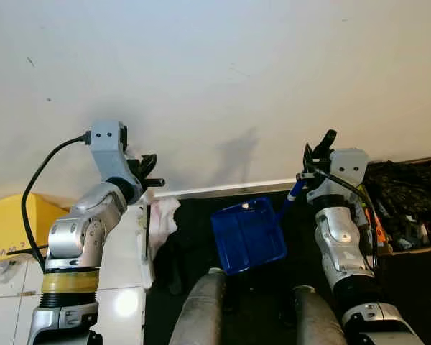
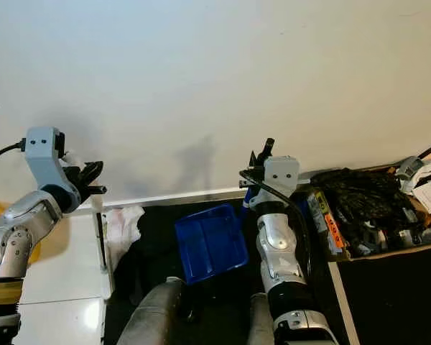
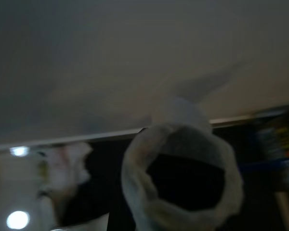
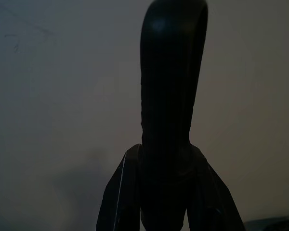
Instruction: Sweep floor
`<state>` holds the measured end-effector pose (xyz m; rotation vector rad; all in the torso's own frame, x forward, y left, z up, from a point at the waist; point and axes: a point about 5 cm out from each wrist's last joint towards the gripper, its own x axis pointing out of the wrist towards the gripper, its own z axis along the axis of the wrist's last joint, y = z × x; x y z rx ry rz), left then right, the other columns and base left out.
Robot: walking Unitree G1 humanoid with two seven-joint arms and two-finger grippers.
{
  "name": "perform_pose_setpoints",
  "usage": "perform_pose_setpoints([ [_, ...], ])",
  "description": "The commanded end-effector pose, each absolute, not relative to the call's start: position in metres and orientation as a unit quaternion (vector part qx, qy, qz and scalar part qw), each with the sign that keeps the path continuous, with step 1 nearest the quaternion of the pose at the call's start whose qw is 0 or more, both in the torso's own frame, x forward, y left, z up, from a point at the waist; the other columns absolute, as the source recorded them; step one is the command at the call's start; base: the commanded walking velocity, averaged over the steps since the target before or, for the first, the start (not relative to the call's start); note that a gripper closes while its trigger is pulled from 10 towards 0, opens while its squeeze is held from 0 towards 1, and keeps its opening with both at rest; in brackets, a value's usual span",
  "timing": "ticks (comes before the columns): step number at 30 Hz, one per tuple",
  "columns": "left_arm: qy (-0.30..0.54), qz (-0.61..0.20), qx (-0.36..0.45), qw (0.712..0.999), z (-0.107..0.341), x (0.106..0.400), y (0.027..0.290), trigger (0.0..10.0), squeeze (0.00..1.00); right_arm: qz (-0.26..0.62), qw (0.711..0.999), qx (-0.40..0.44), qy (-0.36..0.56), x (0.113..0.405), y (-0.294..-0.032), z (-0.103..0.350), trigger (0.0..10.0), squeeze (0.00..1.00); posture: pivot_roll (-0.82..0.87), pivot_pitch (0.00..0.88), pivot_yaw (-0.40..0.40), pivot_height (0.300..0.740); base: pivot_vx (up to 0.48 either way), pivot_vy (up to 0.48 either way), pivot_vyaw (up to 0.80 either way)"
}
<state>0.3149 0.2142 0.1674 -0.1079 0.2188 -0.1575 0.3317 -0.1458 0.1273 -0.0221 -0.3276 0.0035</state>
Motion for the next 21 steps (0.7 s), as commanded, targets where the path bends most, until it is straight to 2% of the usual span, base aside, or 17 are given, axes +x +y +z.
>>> perform_pose_setpoints([
  [1, 0.127, -0.056, -0.015, 0.99, 0.158, 0.31, 0.225, 10.0, 0.0, 0.004, 0.983, -0.002, -0.184, 0.333, -0.141, 0.133, 10.0, 0.0, 0.18, 0.285, 0.115, 0.74, 0.0, 0.0, 0.0],
  [5, 0.129, -0.048, 0.0, 0.99, 0.153, 0.308, 0.228, 10.0, 0.0, 0.016, 0.982, 0.011, -0.19, 0.341, -0.132, 0.142, 10.0, 0.0, 0.18, 0.291, 0.111, 0.74, 0.0, 0.0, 0.0],
  [10, 0.132, -0.042, -0.107, 0.985, 0.134, 0.305, 0.235, 10.0, 0.0, 0.022, 0.981, 0.002, -0.191, 0.349, -0.125, 0.149, 10.0, 0.0, 0.18, 0.308, 0.094, 0.74, 0.0, 0.0, 0.0],
  [11, 0.132, -0.042, -0.107, 0.985, 0.134, 0.305, 0.235, 10.0, 0.0, 0.022, 0.981, 0.002, -0.191, 0.349, -0.125, 0.149, 10.0, 0.0, 0.18, 0.308, 0.094, 0.74, 0.0, 0.0, 0.0],
  [13, 0.114, -0.047, -0.168, 0.978, 0.128, 0.305, 0.24, 10.0, 0.0, 0.012, 0.981, -0.004, -0.195, 0.351, -0.128, 0.152, 10.0, 0.0, 0.16, 0.324, 0.073, 0.74, 0.0, 0.0, 0.0],
  [14, 0.114, -0.047, -0.168, 0.978, 0.128, 0.305, 0.24, 10.0, 0.0, 0.012, 0.981, -0.004, -0.195, 0.351, -0.128, 0.152, 10.0, 0.0, 0.16, 0.324, 0.073, 0.74, 0.0, 0.0, 0.0],
  [16, 0.11, -0.041, -0.194, 0.974, 0.124, 0.306, 0.245, 10.0, 0.0, 0.008, 0.98, -0.008, -0.198, 0.352, -0.132, 0.153, 10.0, 0.0, 0.15, 0.328, 0.067, 0.74, 0.0, 0.0, 0.0],
  [17, 0.098, -0.042, -0.232, 0.967, 0.119, 0.307, 0.252, 10.0, 0.0, 0.003, 0.978, -0.016, -0.207, 0.35, -0.142, 0.157, 10.0, 0.0, 0.12, 0.338, 0.051, 0.74, 0.0, 0.0, 0.0],
  [18, 0.098, -0.042, -0.232, 0.967, 0.119, 0.307, 0.252, 10.0, 0.0, 0.003, 0.978, -0.016, -0.207, 0.35, -0.142, 0.157, 10.0, 0.0, 0.12, 0.338, 0.051, 0.74, 0.0, 0.0, 0.0],
  [21, 0.109, -0.054, -0.257, 0.959, 0.108, 0.307, 0.255, 10.0, 0.0, -0.014, 0.974, -0.036, -0.222, 0.346, -0.166, 0.165, 10.0, 0.0, 0.06, 0.353, 0.023, 0.74, 0.0, 0.0, 0.0],
])
